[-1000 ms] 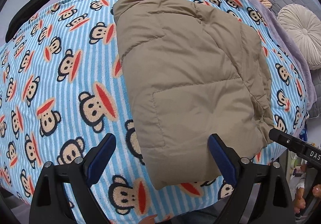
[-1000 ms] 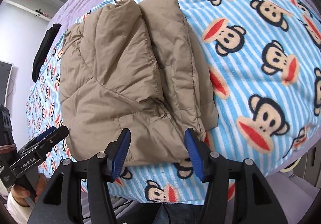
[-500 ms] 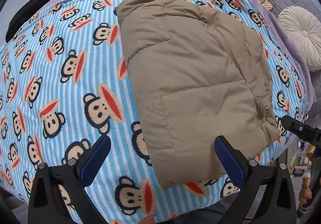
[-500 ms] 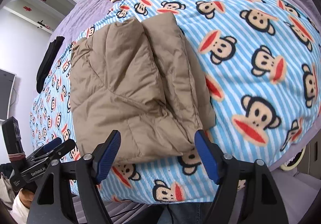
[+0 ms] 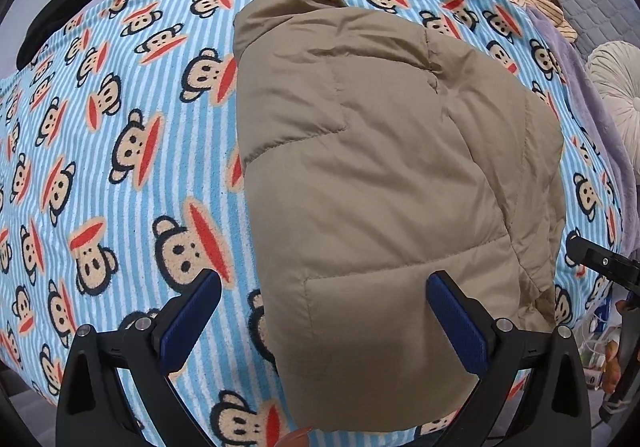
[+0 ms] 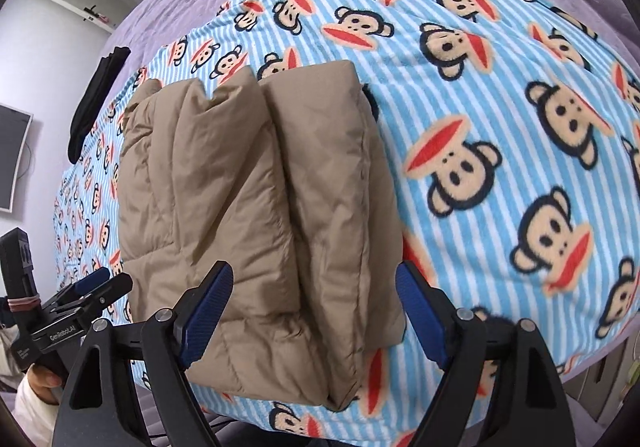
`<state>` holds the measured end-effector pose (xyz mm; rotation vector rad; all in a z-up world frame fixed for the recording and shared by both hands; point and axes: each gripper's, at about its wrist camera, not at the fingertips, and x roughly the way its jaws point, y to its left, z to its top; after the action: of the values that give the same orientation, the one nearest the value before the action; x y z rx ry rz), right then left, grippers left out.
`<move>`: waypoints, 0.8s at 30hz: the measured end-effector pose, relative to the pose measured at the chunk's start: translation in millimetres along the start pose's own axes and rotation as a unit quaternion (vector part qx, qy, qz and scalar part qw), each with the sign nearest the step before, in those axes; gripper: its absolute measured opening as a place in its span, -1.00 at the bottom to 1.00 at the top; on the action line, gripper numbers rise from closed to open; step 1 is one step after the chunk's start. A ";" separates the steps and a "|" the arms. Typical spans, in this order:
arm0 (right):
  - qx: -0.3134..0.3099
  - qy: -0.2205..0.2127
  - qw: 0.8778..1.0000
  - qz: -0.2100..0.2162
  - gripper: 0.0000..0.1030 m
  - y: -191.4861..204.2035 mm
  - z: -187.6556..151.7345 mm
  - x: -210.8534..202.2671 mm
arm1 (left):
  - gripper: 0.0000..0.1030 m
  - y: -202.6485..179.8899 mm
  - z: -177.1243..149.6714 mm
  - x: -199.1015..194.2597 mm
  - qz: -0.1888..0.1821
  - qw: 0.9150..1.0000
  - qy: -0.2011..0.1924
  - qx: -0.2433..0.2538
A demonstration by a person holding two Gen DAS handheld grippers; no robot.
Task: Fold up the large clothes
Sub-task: 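Open both tools and lift them off the folded jacket, then grasp the folded jacket edge with both tools and lift it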
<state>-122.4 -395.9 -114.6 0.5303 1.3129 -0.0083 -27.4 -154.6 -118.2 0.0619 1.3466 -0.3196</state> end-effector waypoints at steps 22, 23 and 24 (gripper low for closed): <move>-0.023 0.114 0.991 0.062 0.99 -9.2 48.2 79.3 | 1.00 26.5 37.8 15.7 -0.113 0.993 0.004 -0.022; -0.025 0.111 0.990 0.081 0.99 -9.2 50.7 77.5 | 1.00 36.0 42.6 17.4 -0.126 0.991 0.000 -0.033; -0.028 0.109 0.989 0.100 0.99 -8.9 52.6 75.6 | 1.00 43.9 46.9 21.2 -0.140 0.989 0.001 -0.040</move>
<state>-56.3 -401.7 -179.2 0.6263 1.4617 0.2575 32.4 -127.4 -134.1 -0.1968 1.3695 -0.5011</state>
